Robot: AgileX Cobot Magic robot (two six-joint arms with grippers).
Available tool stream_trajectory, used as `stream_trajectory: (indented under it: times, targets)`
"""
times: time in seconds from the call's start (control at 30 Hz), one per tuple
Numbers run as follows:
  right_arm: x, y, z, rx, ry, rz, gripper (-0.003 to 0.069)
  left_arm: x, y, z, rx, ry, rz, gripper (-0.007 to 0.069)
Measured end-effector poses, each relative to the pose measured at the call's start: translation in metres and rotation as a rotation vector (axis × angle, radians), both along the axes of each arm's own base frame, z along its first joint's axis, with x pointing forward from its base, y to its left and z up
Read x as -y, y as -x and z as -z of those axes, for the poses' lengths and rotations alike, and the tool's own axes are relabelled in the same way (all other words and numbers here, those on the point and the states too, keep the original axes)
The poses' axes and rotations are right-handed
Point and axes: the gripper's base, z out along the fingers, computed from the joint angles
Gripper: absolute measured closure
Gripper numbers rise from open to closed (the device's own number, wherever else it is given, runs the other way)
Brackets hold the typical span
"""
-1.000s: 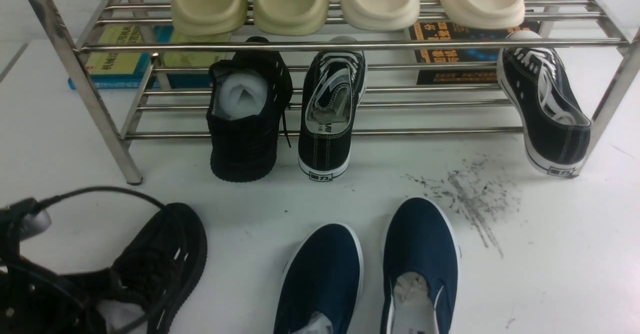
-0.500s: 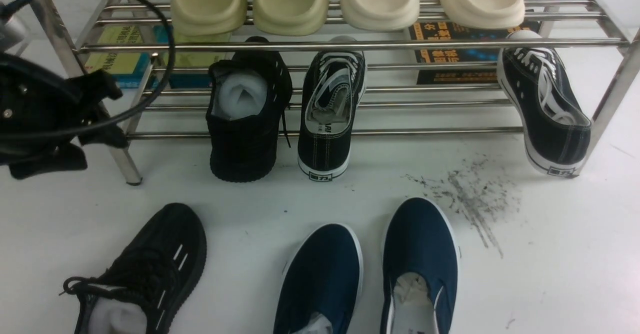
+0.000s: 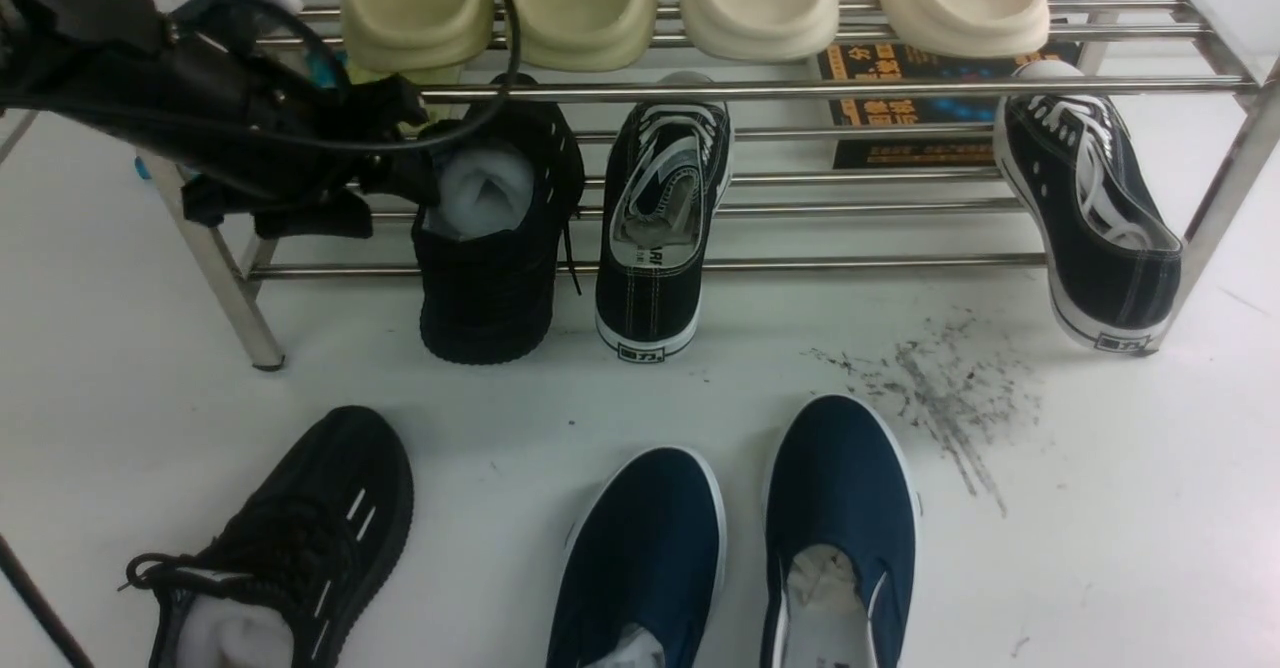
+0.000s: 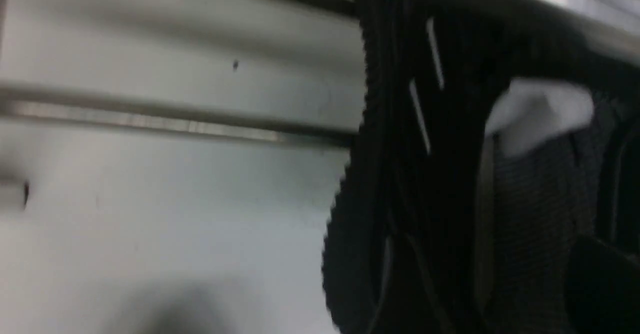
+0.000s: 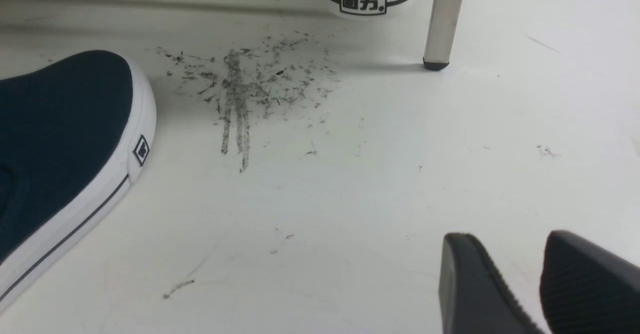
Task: Take the shoes off the shelf with your hand on the white table.
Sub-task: 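Grasp the leftmost shoe on the bottom shelf of the shoe rack with the left gripper, then set the held shoe down on the floor in front of the rack with the left gripper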
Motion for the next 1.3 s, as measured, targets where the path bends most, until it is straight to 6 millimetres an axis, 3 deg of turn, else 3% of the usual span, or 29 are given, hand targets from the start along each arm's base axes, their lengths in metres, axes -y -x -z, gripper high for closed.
stream_trajectory:
  times: [0.23,0.37,0.47,0.57,0.63,0.73,1.0,1.1,1.3]
  targets:
    - [0.000,0.000,0.000,0.000,0.000,0.000,0.0421,0.020,-0.017,0.028,0.017,-0.037,0.027,0.0177]
    - [0.000,0.000,0.000,0.000,0.000,0.000,0.0421,0.021,-0.022,0.031,0.038,-0.054,0.029,0.0209]
    - [0.000,0.000,0.000,0.000,0.000,0.000,0.0421,0.021,-0.024,0.032,0.046,-0.065,0.032,0.0300]
    - [0.000,0.000,0.000,0.000,0.000,0.000,0.0421,0.020,-0.023,0.031,0.041,-0.069,0.038,0.0494]
    - [0.000,0.000,0.000,0.000,0.000,0.000,0.0421,0.020,-0.020,0.030,0.025,-0.071,0.045,0.0578]
    - [0.000,0.000,0.000,0.000,0.000,0.000,0.0421,0.021,-0.010,0.023,-0.031,-0.056,0.061,0.0615]
    - [0.000,0.000,0.000,0.000,0.001,0.000,0.0421,0.016,0.023,-0.007,-0.112,-0.087,0.100,0.0616]
    - [0.000,0.000,0.000,0.000,0.001,0.000,0.0421,0.007,0.048,-0.031,-0.147,-0.149,0.095,0.0616]
    - [0.000,0.000,0.000,0.000,0.001,0.000,0.0421,-0.004,0.088,-0.055,-0.182,-0.187,0.065,0.0615]
